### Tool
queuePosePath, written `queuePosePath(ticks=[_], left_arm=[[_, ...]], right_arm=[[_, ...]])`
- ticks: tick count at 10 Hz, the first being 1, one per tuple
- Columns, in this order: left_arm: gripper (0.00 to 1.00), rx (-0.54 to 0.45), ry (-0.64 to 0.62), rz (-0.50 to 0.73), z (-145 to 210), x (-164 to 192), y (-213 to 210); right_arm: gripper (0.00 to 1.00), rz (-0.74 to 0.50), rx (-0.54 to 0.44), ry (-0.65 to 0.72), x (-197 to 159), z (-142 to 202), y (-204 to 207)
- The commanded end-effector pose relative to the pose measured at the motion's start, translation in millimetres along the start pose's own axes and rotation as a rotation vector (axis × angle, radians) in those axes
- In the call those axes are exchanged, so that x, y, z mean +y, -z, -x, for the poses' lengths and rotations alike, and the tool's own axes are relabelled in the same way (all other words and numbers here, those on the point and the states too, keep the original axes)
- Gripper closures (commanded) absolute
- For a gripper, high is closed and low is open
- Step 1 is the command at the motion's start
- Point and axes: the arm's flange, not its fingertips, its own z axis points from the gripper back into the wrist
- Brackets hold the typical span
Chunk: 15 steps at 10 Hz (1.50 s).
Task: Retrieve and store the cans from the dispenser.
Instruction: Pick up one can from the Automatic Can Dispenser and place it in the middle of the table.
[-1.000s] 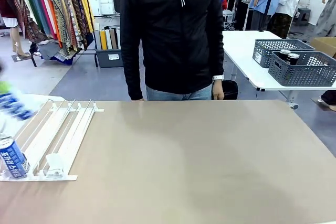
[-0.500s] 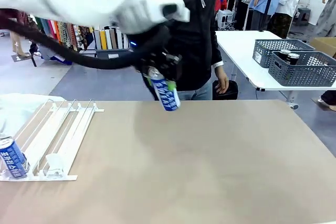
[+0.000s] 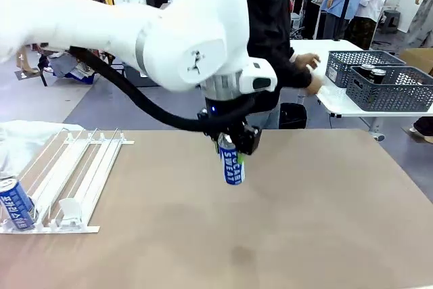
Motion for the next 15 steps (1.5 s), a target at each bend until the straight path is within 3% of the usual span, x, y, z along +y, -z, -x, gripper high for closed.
queuePosePath(ticks=[1, 6, 11, 12, 13, 14, 15], left_arm=[[1.00, -0.029, 0.011, -0.042, 18, -4, 17], [1.00, -0.023, 0.227, -0.056, 10, -15, 90], [1.00, 0.008, 0.170, -0.022, -1, -7, 111], [0.89, 0.009, 0.141, -0.016, -1, -6, 112], [0.31, 0.007, 0.130, -0.013, 0, -5, 112], [0.00, 0.001, 0.126, -0.017, 1, -4, 111], [0.00, -0.012, 0.125, -0.023, 1, -4, 110]], right_arm=[[0.00, -0.014, -0.007, -0.010, 2, -1, -1], [0.00, -0.014, -0.007, -0.010, 2, -1, -1], [0.00, -0.014, -0.007, -0.010, 2, -1, -1], [0.00, -0.014, -0.007, -0.010, 2, -1, -1], [0.00, -0.014, -0.007, -0.010, 2, -1, -1], [0.00, -0.014, -0.007, -0.010, 2, -1, -1], [0.00, -0.014, -0.007, -0.010, 2, -1, -1]])
